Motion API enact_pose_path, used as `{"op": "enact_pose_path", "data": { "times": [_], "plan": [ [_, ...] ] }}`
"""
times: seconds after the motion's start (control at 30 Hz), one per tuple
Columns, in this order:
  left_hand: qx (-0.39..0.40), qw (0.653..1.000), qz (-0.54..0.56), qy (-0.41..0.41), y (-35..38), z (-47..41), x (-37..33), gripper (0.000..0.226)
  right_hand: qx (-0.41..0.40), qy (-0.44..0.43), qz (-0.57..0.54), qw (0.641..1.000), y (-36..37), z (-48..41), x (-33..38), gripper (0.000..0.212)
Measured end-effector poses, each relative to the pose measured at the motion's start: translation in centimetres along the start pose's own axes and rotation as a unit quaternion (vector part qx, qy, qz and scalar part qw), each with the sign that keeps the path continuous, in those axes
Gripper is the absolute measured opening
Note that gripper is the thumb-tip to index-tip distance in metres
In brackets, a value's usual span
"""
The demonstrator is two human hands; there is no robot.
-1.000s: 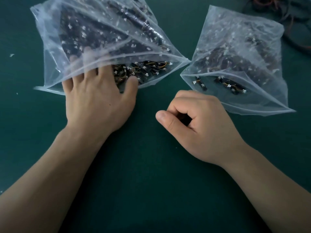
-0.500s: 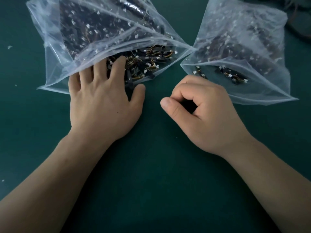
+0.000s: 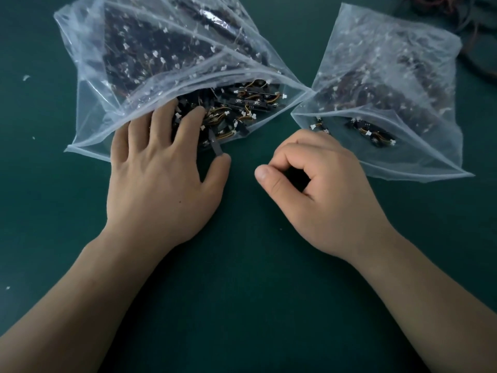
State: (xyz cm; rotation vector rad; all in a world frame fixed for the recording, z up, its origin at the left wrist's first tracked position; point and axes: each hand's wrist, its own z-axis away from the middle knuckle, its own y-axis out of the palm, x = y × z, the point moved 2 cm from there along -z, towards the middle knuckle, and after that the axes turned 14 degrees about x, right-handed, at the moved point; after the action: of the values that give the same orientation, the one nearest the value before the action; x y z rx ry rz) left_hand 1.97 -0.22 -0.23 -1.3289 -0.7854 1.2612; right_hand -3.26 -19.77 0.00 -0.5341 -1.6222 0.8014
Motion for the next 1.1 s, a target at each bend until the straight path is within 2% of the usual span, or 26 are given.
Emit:
{"op": "enact_pose_path", "data": {
  "times": [0.3, 0.5, 0.67, 0.8, 0.9, 0.97, 1.1],
  "plan": [
    [-0.002, 1.000, 0.004, -0.004, 0.2, 0.6, -0.5, 0.073, -0.007, -0.009, -0.016, 1.000, -0.2, 0.3, 0.0, 0.025],
    [-0.014, 1.000, 0.009, 0.006, 0.0, 0.7, -0.8, 0.064, -0.006, -0.014, -0.013, 1.000, -0.1, 0.9, -0.1, 0.023],
    [-0.033, 0.998, 0.035, 0.033, 0.2, 0.8, -0.7, 0.051, -0.010, -0.019, -0.020, 1.000, -0.1, 1.1, 0.0, 0.018],
    [-0.031, 0.997, 0.051, 0.055, 0.2, 0.9, -1.0, 0.056, -0.015, -0.012, -0.028, 0.999, -0.2, 1.1, 0.1, 0.013],
    [-0.033, 0.992, 0.067, 0.106, 0.3, 1.0, -1.5, 0.058, -0.016, -0.007, -0.033, 0.999, -0.2, 1.1, 0.1, 0.007],
    [-0.053, 0.982, 0.088, 0.160, 0.3, 1.1, -1.8, 0.053, -0.016, 0.003, -0.046, 0.999, -0.1, 1.1, 0.1, 0.015],
    [-0.071, 0.962, 0.131, 0.228, 0.3, 1.1, -2.1, 0.054, -0.014, 0.030, -0.078, 0.996, -0.2, 1.3, -0.2, 0.053]
  ]
}}
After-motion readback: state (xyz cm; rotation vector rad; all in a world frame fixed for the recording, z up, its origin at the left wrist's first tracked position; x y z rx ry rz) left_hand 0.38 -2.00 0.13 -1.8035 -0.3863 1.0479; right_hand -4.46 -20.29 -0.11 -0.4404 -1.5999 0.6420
